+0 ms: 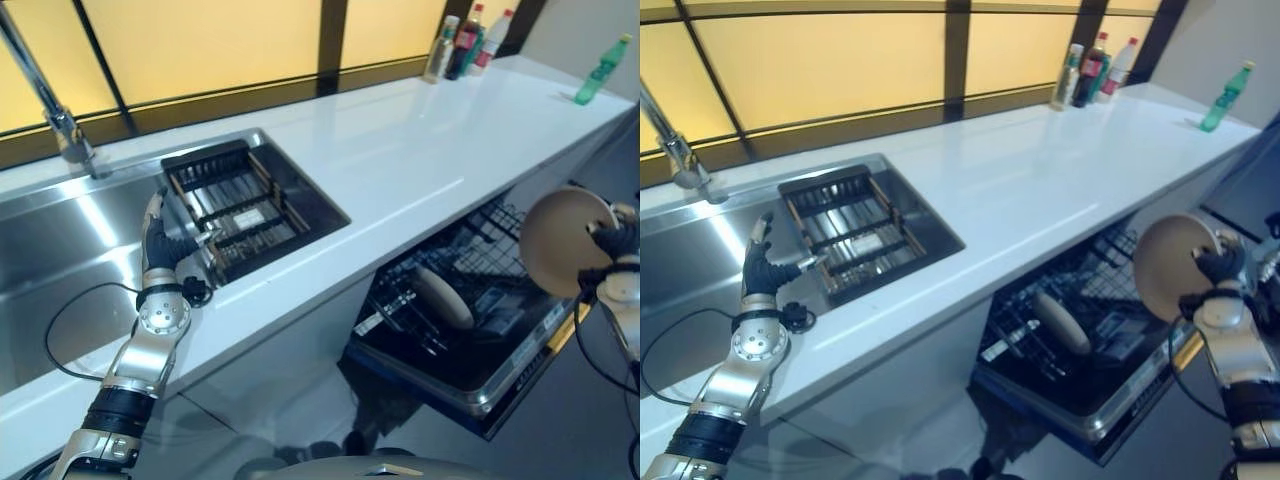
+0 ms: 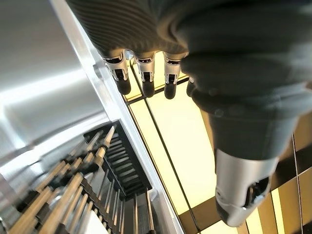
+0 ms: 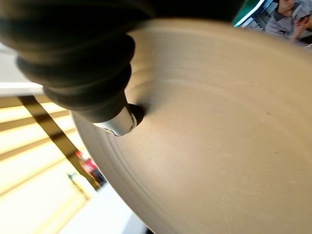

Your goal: Pick up plates and place into dishwasher.

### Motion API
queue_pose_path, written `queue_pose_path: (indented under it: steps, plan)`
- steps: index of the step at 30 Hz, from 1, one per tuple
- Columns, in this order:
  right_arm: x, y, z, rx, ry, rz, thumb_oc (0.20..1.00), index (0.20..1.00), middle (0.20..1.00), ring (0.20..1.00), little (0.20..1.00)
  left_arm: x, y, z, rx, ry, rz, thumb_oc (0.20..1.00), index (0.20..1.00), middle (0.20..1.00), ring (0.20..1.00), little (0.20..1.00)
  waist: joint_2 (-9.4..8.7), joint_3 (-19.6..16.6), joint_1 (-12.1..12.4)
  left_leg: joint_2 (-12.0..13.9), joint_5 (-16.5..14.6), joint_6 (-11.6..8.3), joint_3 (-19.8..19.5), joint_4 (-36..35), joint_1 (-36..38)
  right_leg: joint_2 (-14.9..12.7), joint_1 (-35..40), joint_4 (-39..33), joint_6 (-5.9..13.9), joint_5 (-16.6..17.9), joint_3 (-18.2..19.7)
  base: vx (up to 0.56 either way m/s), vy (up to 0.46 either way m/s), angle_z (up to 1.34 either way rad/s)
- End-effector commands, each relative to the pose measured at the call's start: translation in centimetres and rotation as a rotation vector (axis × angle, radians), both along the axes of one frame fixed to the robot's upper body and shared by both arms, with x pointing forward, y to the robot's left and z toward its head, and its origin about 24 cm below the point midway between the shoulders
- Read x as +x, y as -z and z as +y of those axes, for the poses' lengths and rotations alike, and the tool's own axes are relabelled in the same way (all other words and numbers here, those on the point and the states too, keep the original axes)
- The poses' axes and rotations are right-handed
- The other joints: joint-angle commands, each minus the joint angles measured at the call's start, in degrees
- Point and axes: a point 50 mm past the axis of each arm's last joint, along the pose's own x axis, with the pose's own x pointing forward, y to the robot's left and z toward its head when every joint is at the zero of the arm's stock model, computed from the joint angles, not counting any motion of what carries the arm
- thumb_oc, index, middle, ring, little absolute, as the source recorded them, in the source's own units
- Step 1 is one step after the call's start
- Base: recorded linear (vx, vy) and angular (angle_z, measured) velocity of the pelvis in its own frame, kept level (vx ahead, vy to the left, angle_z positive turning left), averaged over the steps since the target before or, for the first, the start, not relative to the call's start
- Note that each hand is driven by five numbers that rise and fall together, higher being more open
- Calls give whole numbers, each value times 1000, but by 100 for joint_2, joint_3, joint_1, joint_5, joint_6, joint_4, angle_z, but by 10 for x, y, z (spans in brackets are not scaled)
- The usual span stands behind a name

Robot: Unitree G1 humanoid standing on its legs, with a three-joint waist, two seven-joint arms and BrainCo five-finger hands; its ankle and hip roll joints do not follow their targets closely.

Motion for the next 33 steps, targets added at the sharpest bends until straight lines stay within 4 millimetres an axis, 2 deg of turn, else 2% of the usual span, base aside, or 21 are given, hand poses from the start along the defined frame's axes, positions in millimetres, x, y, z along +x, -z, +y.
queue_pose_path:
  steps: [1, 4, 6, 11, 17, 20, 22, 26, 29, 33]
  plan:
    - [18, -48, 3, -103, -30, -170, 200, 200, 200, 200, 200, -8, -8, 14, 162, 0, -2, 1000, 1000, 1000, 1000, 1000, -58, -119, 257, -402, -706, 633, -237, 1077, -902, 128, -632, 854, 319, -340, 180, 27, -396, 9]
    - [27, -54, 11, -94, -11, -212, 200, 200, 200, 200, 200, 1, -31, 19, 160, -12, -71, 1000, 1000, 1000, 1000, 1000, -77, 180, 335, -342, -799, 569, -212, 1703, -1550, 208, -815, 1030, 206, -503, 56, -87, -360, 11]
    - [30, -54, 12, -82, 8, -227, 200, 200, 200, 200, 200, 6, -41, 19, 180, 1, -82, 1000, 1000, 1000, 1000, 1000, -40, 356, 374, -289, -744, 517, -248, 1894, -1797, 253, -889, 1155, 120, -585, -88, -12, -270, 13]
    - [17, -40, 6, -92, 39, -168, 200, 200, 200, 200, 200, -4, -35, 26, 206, 4, -25, 1000, 1000, 1000, 1000, 1000, 44, 408, 491, -180, -522, 307, -344, 1854, -1779, 273, -687, 1130, -3, -710, -350, 128, -155, 27]
    - [6, -23, -4, -149, 95, -79, 200, 200, 200, 200, 200, -18, -22, 36, 257, 3, 43, 1000, 1000, 1000, 1000, 1000, 55, 413, 624, 24, -338, 84, -358, 1774, -1660, 273, -471, 1066, 9, -710, -471, 125, -114, 19]
    - [15, -30, 0, -179, 124, -99, 200, 200, 200, 200, 200, -15, -34, 43, 286, -13, 26, 1000, 1000, 1000, 1000, 1000, -2, 512, 657, 82, -329, 24, -384, 1888, -1916, 298, -671, 1183, 31, -726, -488, -113, -156, 13]
    - [25, -40, 4, -191, 145, -144, 200, 200, 200, 200, 200, -8, -48, 47, 312, -30, -15, 1000, 1000, 1000, 1000, 1000, -33, 643, 649, 88, -341, 6, -409, 2044, -2274, 324, -982, 1315, 53, -736, -520, -302, -143, 5]
    - [40, -62, 11, -195, 194, -241, 200, 200, 200, 200, 200, 8, -82, 53, 343, -56, -97, 1000, 1000, 1000, 1000, 1000, 46, 866, 592, 78, -286, -18, -497, 2185, -2936, 381, -1617, 1507, 81, -751, -613, -324, -86, 3]
    - [43, -67, 11, -236, 209, -249, 200, 200, 200, 200, 200, 11, -89, 57, 343, -90, -123, 1000, 1000, 1000, 1000, 1000, 144, 962, 552, 50, -204, -38, -526, 2120, -3115, 393, -1817, 1521, 59, -766, -611, -161, 6, 1]
    - [41, -68, 5, -326, 268, -241, 200, 200, 200, 200, 200, 14, -96, 60, 351, -118, -152, 1000, 1000, 1000, 1000, 1000, 177, 1018, 535, -4, -178, -49, -556, 2113, -3364, 403, -2037, 1485, 56, -757, -613, -144, -20, 0]
